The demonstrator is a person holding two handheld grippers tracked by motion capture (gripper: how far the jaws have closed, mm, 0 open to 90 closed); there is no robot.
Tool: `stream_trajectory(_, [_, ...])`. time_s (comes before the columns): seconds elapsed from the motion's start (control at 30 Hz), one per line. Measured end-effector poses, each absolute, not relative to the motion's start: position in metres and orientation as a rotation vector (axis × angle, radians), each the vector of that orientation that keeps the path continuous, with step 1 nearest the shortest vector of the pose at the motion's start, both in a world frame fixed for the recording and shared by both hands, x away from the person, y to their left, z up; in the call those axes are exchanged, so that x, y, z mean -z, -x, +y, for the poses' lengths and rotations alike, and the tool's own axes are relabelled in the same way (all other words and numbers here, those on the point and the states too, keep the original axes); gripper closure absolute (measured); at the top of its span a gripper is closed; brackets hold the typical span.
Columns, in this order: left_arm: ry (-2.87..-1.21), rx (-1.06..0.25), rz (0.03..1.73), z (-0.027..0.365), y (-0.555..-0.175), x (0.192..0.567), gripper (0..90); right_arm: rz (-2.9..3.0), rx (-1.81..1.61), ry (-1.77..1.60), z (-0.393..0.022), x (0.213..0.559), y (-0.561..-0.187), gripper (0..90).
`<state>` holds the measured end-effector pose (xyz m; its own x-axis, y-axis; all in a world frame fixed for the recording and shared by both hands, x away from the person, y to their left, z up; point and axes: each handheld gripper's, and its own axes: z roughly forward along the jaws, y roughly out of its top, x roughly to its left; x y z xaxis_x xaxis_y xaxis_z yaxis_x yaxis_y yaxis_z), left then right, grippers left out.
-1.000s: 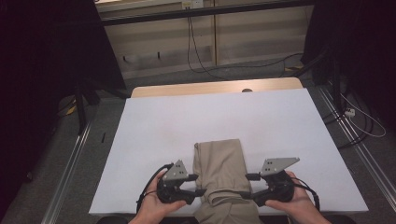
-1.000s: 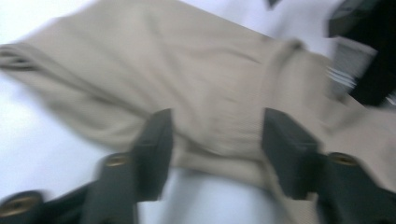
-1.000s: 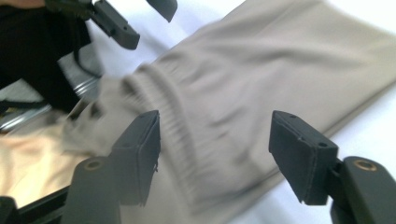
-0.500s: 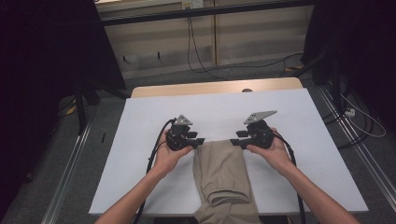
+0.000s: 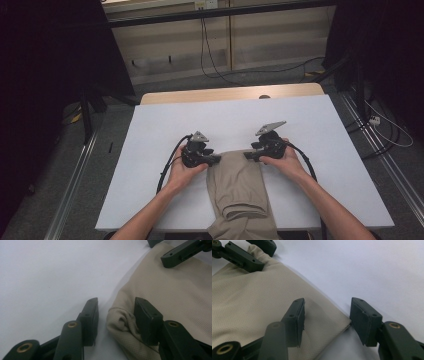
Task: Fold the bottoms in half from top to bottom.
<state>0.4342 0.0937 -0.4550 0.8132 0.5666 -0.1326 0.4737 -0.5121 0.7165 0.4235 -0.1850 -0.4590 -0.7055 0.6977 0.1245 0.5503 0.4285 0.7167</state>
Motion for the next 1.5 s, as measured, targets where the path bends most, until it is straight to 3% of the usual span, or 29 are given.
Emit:
stream_trajectory(0.17, [-2.191, -0.114, 0.740, 0.092, -0.431, 0.457, 53.6, 2.500, -1.129, -1.056, -0.184, 0.459, -0.423, 49.1])
stream_trajectory(0.23, [-2.197, -0.031, 0.688, 0.091, -0.428, 0.457, 68.4, 2.511, -1.123, -1.050, -0.183, 0.459, -0.422, 52.4])
stream_trajectory(0.3, [-2.202, -0.046, 0.693, 0.087, -0.423, 0.456, 71.1, 2.510, -1.116, -1.056, -0.182, 0.458, -0.421, 55.6])
stream_trajectory(0.4, [-2.212, 0.003, 0.707, 0.085, -0.419, 0.454, 77.6, 2.531, -1.124, -1.057, -0.181, 0.457, -0.420, 65.1])
stream_trajectory(0.57, [-2.192, 0.006, 0.743, 0.086, -0.417, 0.453, 81.1, 2.580, -1.169, -1.094, -0.180, 0.457, -0.419, 82.3])
stream_trajectory(0.73, [-2.098, -0.047, 0.800, 0.097, -0.423, 0.437, 82.0, 2.554, -1.209, -1.135, -0.179, 0.452, -0.419, 83.9])
stream_trajectory(1.07, [-1.964, -0.156, 0.857, 0.119, -0.442, 0.402, 82.3, 2.364, -1.342, -1.132, -0.168, 0.406, -0.439, 84.3])
stream_trajectory(1.5, [-1.840, -0.253, 0.891, 0.107, -0.488, 0.356, 82.3, 2.176, -1.439, -1.161, -0.182, 0.356, -0.464, 84.4])
